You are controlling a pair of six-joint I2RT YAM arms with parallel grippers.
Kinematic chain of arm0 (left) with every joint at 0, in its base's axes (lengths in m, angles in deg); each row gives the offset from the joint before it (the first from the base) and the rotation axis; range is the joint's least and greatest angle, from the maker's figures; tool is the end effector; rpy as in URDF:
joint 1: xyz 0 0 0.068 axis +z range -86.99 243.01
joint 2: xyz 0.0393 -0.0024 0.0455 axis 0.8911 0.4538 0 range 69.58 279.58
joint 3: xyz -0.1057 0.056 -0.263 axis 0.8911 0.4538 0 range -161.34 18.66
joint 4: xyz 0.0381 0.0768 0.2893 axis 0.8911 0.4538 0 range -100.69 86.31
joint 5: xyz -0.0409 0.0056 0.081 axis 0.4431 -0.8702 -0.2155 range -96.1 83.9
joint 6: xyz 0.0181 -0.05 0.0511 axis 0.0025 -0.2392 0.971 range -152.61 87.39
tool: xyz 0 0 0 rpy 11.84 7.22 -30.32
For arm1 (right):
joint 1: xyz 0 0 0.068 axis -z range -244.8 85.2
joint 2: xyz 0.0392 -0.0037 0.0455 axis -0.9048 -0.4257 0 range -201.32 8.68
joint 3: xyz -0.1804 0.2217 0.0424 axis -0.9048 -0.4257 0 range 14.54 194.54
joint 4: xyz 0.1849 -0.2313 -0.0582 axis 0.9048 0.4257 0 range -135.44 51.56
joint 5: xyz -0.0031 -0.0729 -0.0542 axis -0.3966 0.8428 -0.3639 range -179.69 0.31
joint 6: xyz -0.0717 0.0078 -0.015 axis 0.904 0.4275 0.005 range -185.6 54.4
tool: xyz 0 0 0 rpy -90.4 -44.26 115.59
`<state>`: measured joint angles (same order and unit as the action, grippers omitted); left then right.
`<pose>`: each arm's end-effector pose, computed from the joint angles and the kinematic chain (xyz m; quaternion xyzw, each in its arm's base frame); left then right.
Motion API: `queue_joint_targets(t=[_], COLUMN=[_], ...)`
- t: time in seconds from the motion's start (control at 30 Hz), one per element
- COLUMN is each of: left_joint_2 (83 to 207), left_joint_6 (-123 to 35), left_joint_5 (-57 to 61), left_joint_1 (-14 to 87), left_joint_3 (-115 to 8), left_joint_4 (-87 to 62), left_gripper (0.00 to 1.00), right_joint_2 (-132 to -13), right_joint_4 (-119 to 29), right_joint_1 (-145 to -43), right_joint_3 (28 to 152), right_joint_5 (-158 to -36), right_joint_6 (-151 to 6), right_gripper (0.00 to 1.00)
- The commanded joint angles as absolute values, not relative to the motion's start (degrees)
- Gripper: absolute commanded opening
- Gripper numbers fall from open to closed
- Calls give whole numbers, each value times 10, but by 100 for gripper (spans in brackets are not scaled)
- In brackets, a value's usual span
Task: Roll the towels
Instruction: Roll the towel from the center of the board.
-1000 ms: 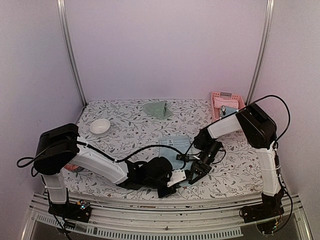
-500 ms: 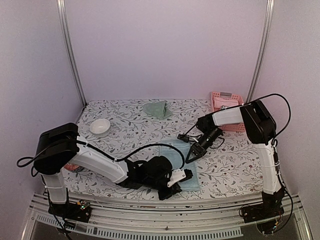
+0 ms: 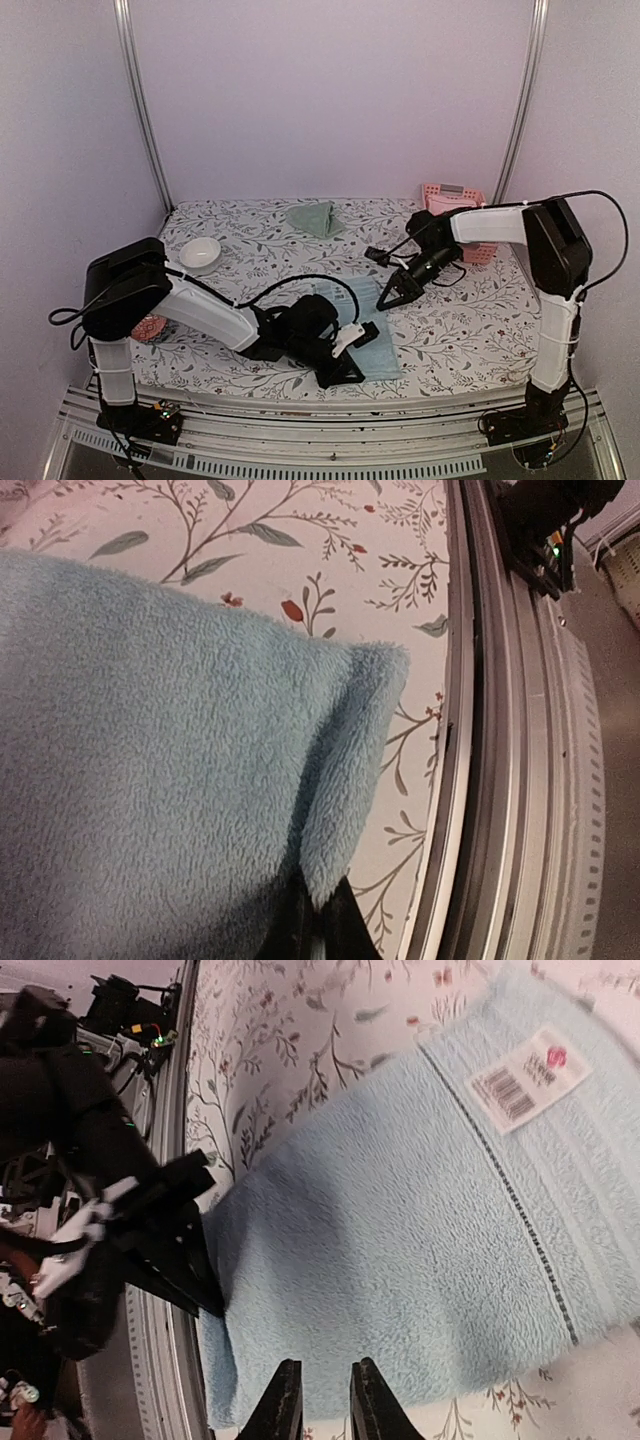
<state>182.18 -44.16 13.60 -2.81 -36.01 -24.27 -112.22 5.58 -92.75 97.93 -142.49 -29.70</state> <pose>0.1554 -0.3969 0.0684 0.4733 0.7779 -0.3620 0.1998 0.3585 0.2457 0.1156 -0.4785 0.7572 0.4427 0.0423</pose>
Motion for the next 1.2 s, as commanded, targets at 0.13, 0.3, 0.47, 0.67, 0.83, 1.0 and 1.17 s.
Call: queue_joint_targets(t=[0.13, 0.3, 0.47, 0.67, 0.83, 1.0, 1.17], left_joint_2=[1914, 1957, 1978, 1969, 1966, 1968, 1967], left_joint_6=[-513, -565, -636, -744, -828, -841, -834], left_joint_5=[340, 397, 426, 436, 449, 444, 440], left_joint_1=[43, 70, 80, 93, 98, 98, 98], left_joint_3=[-439, -483, -487, -421, -368, -357, -366], left_joint_4=[-122, -74, -80, -187, -307, -326, -312], left_gripper=[0, 0, 0, 0, 0, 0, 0], right_joint_2=[-829, -770, -730, -741, -762, -769, -763], right_joint_4=[-83, -96, -144, -182, -214, -234, -248], right_joint_1=[-913, -975, -1080, -1176, -1218, -1234, -1240], right_joint_3=[777, 691, 636, 615, 597, 591, 587], right_joint_5=[-1373, -1284, -1186, -1104, -1058, -1029, -1010], right_joint_6=[-259, -217, -217, -219, -221, -228, -231], right_gripper=[18, 15, 14, 12, 11, 15, 17])
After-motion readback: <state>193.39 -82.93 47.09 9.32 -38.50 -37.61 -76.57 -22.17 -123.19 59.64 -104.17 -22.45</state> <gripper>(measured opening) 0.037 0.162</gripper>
